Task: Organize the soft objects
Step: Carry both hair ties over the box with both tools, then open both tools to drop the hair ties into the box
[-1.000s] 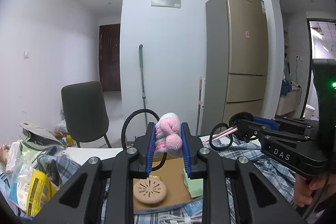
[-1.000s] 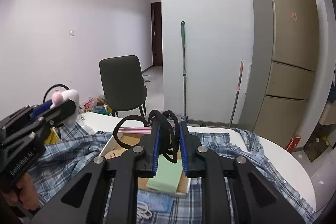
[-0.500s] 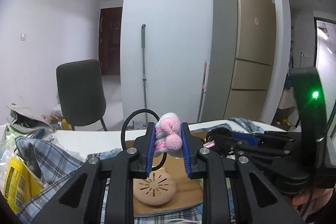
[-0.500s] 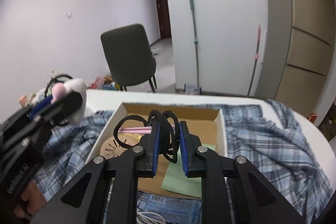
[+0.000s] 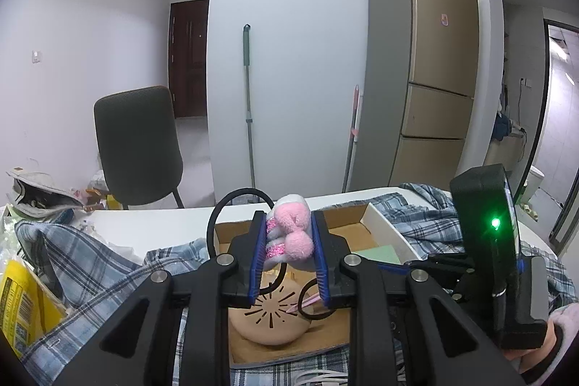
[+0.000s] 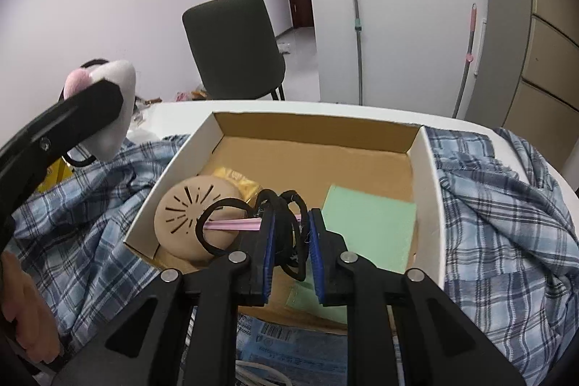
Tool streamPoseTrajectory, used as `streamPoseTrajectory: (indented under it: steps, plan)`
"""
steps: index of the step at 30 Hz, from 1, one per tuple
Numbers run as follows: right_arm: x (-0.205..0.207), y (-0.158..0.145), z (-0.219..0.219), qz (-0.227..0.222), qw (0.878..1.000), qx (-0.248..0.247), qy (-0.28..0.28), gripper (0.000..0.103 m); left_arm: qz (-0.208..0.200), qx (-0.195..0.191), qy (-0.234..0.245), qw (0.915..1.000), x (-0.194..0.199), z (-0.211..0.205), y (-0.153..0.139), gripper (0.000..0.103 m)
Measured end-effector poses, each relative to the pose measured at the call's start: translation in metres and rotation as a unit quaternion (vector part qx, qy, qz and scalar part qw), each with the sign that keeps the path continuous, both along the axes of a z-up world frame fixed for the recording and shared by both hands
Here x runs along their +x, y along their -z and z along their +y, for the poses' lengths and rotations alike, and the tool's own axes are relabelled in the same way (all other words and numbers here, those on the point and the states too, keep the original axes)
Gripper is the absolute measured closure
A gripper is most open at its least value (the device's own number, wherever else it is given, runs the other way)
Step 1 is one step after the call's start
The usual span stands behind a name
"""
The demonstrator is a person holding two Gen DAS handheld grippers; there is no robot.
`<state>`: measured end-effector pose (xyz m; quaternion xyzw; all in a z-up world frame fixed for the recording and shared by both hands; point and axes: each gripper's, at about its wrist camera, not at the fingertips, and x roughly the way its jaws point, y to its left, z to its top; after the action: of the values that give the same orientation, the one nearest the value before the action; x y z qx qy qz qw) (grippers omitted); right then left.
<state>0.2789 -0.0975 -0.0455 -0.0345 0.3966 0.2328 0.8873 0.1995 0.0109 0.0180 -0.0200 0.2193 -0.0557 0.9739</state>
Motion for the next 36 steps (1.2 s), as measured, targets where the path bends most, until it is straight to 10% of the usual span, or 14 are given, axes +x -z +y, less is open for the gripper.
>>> streamPoseTrajectory:
  steps: [4, 7, 27, 36]
  plan:
    - [0.001, 0.005, 0.004, 0.004, 1.0, -0.004, -0.01, 0.078, 0.005, 0.002, 0.002, 1.0, 0.001, -0.002, 0.003, 0.078]
    - [0.002, 0.005, 0.003, 0.007, 1.0, -0.011, 0.005, 0.039, 0.005, 0.002, 0.004, 1.0, 0.0, -0.003, 0.003, 0.078]
    - [0.014, -0.006, -0.04, 0.001, 0.997, -0.034, 0.067, 0.039, 0.12, -0.046, 0.031, 0.9912, 0.043, 0.007, 0.046, 0.078]
    - [0.015, -0.007, -0.043, 0.001, 0.997, -0.029, 0.073, 0.037, 0.148, -0.037, 0.007, 0.9882, 0.05, 0.009, 0.059, 0.049]
